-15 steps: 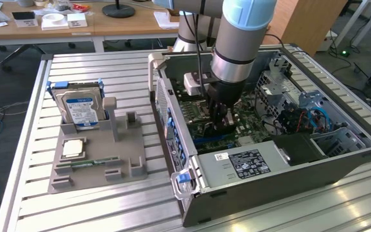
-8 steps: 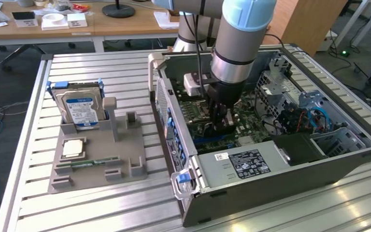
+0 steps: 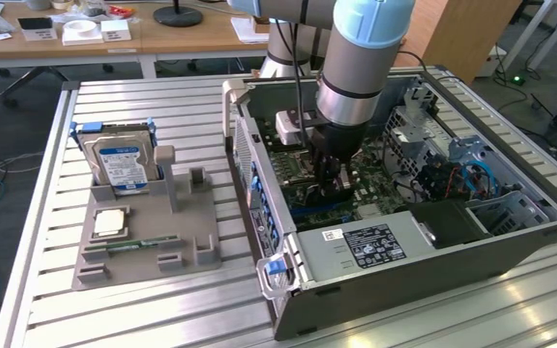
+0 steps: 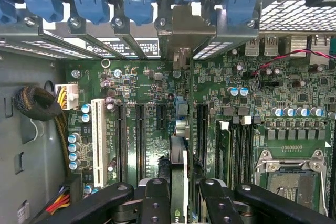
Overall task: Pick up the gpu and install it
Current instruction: 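Insert the gpu into the slot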
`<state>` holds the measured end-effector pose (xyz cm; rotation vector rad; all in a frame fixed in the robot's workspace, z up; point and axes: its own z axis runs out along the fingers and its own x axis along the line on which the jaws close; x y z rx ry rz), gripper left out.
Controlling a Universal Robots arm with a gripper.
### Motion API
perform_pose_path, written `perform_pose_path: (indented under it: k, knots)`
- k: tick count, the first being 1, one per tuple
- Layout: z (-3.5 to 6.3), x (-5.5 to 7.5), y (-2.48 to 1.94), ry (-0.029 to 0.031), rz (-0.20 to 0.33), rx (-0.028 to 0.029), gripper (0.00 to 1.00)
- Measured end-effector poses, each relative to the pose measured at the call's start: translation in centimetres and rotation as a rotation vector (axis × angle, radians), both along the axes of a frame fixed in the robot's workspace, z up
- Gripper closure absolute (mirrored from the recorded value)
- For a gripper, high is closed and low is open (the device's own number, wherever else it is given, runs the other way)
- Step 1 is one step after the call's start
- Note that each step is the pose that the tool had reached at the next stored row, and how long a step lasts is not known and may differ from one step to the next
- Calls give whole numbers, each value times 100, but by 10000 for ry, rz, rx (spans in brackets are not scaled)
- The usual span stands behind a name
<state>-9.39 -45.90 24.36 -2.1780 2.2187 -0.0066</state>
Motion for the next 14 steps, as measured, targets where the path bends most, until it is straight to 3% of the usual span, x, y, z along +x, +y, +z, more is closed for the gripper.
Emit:
perform_pose_path:
  k: [14]
  knots:
    - [-15,-1,-4,0,1,-1,74]
